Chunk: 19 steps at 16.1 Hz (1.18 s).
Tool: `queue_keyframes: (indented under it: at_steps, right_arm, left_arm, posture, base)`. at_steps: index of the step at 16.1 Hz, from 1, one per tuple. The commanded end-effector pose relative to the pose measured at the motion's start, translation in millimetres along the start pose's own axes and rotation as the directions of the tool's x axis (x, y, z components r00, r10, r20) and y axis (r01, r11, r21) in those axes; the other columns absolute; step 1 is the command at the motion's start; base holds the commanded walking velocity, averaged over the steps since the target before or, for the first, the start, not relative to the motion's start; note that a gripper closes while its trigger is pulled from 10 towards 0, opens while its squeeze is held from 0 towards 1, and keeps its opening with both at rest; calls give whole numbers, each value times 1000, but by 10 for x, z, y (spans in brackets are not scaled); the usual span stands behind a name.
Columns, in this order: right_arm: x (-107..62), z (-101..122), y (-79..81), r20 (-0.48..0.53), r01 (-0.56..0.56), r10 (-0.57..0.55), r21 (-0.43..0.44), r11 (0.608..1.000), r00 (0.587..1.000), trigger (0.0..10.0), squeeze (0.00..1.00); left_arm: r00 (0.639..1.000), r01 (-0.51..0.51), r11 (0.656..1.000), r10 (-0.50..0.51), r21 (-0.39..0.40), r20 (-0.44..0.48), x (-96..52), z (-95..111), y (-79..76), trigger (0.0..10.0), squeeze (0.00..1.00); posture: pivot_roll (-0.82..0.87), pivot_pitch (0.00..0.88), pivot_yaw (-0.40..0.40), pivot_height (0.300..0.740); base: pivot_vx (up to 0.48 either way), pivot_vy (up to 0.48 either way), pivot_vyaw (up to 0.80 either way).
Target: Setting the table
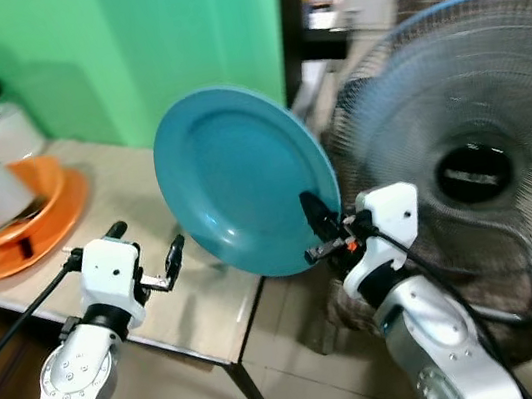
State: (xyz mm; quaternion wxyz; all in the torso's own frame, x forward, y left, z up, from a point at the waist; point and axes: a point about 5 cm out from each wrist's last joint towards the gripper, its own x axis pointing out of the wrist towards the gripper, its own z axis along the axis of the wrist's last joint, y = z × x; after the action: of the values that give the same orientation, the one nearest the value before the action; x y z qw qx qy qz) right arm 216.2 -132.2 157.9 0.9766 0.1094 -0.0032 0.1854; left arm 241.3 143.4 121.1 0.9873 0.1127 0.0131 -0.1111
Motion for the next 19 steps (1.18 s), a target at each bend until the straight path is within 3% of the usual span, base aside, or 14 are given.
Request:
queue_keyframes:
  at_steps: [1, 3, 5, 9, 16, 19]
  right_arm:
    - [-4, 71, 27, 51, -2, 2, -4, 1000, 999, 10000, 0]
    - [-32, 35, -16, 57, 26, -30, 72, 997, 998, 10000, 0]
    - [-49, 25, -15, 57, -12, 6, 110, 994, 998, 10000, 0]
    - [-76, 9, 35, 38, -37, 32, 149, 988, 999, 10000, 0]
    - [-51, -16, 35, 10, -57, 57, 136, 989, 998, 10000, 0]
    - [-56, -17, 44, 6, -61, 61, 133, 989, 998, 10000, 0]
  left_arm:
    - [999, -8, 1000, 8, -16, 43, 2, 114, 39, 10000, 0]
    - [997, 50, 998, -49, -24, 67, 17, 184, -38, 10000, 0]
    - [995, 83, 997, -83, 1, 53, -5, 135, -89, 10000, 0]
    - [997, 74, 997, -73, -17, 31, -50, 118, -14, 10000, 0]
    - [998, 63, 998, -63, -29, 2, -43, 76, 12, 10000, 0]
    - [999, 46, 999, -46, 5, 10, -37, 76, 49, 10000, 0]
  posture:
    - [-5, 0, 69, 740]
    - [-4, 0, 62, 740]
    - [-10, 0, 65, 740]
    - [-21, 0, 74, 740]
    - [-24, 0, 63, 740]
    - [-20, 0, 52, 740]
  base:
    - [0, 0, -775]
    - [0, 0, -772]
    - [0, 0, -784]
    - [0, 0, -800]
    - [0, 0, -800]
    - [0, 0, -800]
